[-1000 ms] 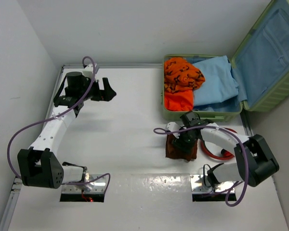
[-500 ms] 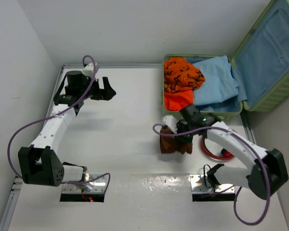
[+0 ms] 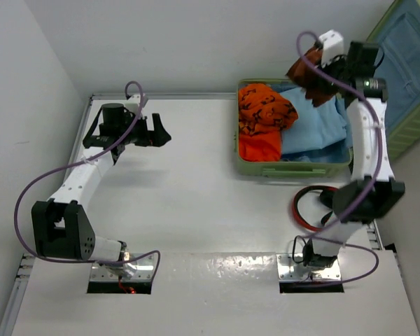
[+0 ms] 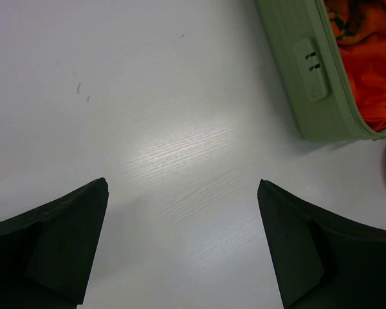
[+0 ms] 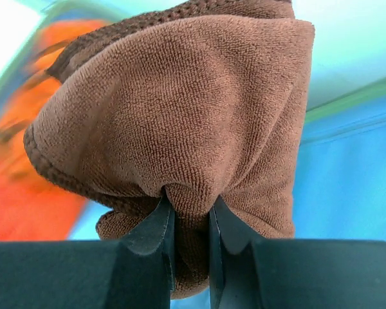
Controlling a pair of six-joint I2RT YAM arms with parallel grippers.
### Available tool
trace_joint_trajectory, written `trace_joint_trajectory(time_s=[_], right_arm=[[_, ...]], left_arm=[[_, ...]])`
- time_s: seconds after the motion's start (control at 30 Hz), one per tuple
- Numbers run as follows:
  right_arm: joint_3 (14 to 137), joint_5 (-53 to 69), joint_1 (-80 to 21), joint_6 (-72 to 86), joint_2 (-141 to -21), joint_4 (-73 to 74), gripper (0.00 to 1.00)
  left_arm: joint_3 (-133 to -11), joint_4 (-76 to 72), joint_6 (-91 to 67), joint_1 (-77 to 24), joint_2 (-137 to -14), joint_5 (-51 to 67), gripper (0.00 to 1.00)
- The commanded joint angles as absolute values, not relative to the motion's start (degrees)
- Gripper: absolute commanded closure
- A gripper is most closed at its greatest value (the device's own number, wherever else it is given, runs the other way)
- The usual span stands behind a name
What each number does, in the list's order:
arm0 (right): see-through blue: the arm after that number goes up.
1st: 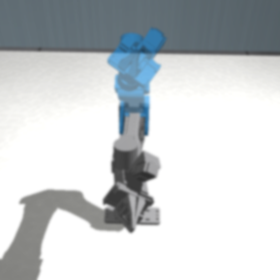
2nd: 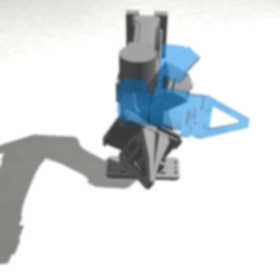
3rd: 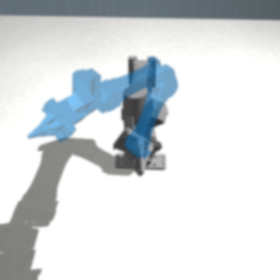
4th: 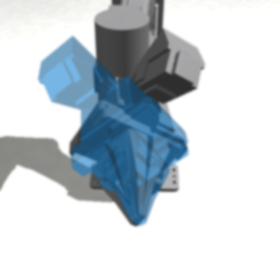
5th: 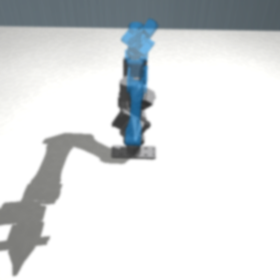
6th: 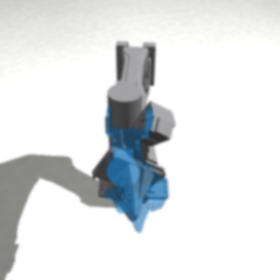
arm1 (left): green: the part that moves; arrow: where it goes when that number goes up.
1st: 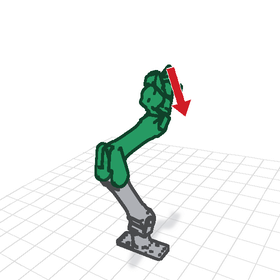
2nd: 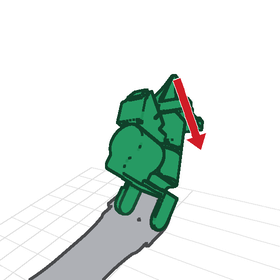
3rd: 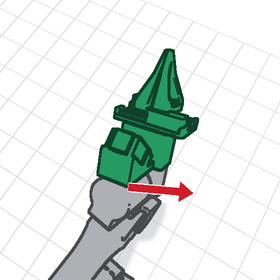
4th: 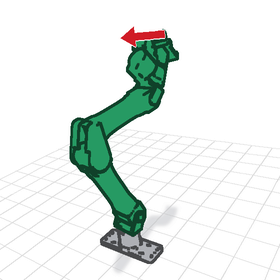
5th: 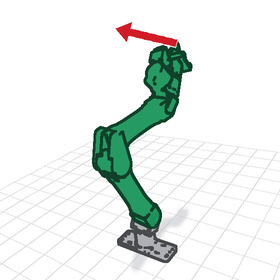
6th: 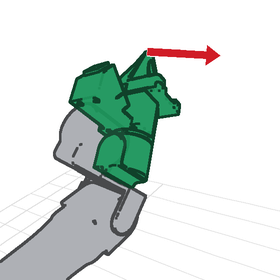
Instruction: Pack the luggage
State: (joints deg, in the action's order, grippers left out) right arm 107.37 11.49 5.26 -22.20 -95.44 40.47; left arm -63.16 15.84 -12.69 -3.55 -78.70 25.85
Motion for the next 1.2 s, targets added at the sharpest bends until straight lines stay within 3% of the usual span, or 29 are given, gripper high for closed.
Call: trace_joint_trajectory(time_s=[0.0,0.1,0.3,0.4,0.47,0.57,0.8,0.93,1.03,1.17], right_arm=[[121.52,8.18,8.7,-15.04,-109.7,38.67,1.0],[132.18,6.95,9.67,-13.1,-118.87,39.82,1.0],[120.16,8.88,8.44,-11.08,-121.99,34.54,1.0],[120.84,8.01,7.91,-11.16,-125.76,37.6,0.78],[123.29,6.86,7.91,-11.86,-128.49,39.63,0.5],[123.05,6.85,8.26,-11.87,-126.31,38.51,0.41],[121.3,9.04,8.79,-14.68,-111.29,42.54,0.34],[111.73,15.36,10.19,-17.66,-97.33,45.78,0.34],[98.82,19.86,8.71,-22.14,-87.14,51.67,0.36],[69.3,19.25,2.91,-26.1,-73.59,53.7,0.38]], left_arm=[[-64.78,13.18,-13.18,-2.47,-79.8,26.98,0.0],[-64.78,12.57,-13.8,-2.46,-81.12,27.51,0.0],[-65.3,12.57,-14.33,-1.32,-82.18,27.51,0.0],[-65.3,12.57,-15.38,-1.32,-82.79,27.51,0.0],[-65.3,12.57,-15.99,-1.32,-83.32,28.03,0.0],[-65.3,12.57,-16.0,-1.32,-83.32,28.04,0.0],[-66.36,12.57,-17.14,-1.32,-82.18,28.04,0.0],[-65.84,12.57,-17.14,-1.32,-80.16,28.04,0.0],[-65.83,12.57,-16.62,-1.32,-79.63,27.33,0.0],[-65.83,12.57,-16.61,-1.32,-79.11,27.33,0.0]])
